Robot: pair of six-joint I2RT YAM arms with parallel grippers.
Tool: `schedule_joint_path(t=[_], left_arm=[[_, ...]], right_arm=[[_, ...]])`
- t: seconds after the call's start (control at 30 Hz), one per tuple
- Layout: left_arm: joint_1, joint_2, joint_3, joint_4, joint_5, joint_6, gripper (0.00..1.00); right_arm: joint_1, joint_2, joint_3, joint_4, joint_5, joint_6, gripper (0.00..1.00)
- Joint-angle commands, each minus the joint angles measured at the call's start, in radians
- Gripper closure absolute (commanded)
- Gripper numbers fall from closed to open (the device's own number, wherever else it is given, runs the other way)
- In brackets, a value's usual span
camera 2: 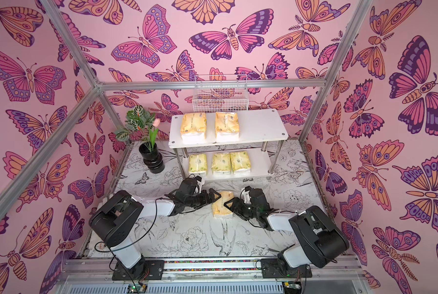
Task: Place the tissue boxes on the shelf by color
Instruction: Pick up the box of tissues from the center of the board.
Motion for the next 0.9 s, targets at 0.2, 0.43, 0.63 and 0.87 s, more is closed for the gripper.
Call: schedule_joint_path(t=[0.2, 0.43, 0.63, 0.87], left_arm=[[-0.045, 0.089, -0.066, 0.138, 0.029, -0.075, 0.0], [-0.059, 0.095, -0.092, 0.186, 0.018, -0.098, 0.0], [-0.057, 0.038, -0.099, 0.18, 0.013, -0.095, 0.01], [-0.042, -0.147, -0.044, -0.018, -0.027, -0.013, 0.0]], right_arm=[[0.016, 0.211, -0.059, 0.341, -0.074, 0.184, 0.21], [0.031, 0.302, -0.048, 0.509, -0.086, 0.27, 0.3], [0.03, 0.217, -0.063, 0.475, -0.09, 0.278, 0.6], [0.031, -0.131, -0.037, 0.116, -0.085, 0.195, 0.81]])
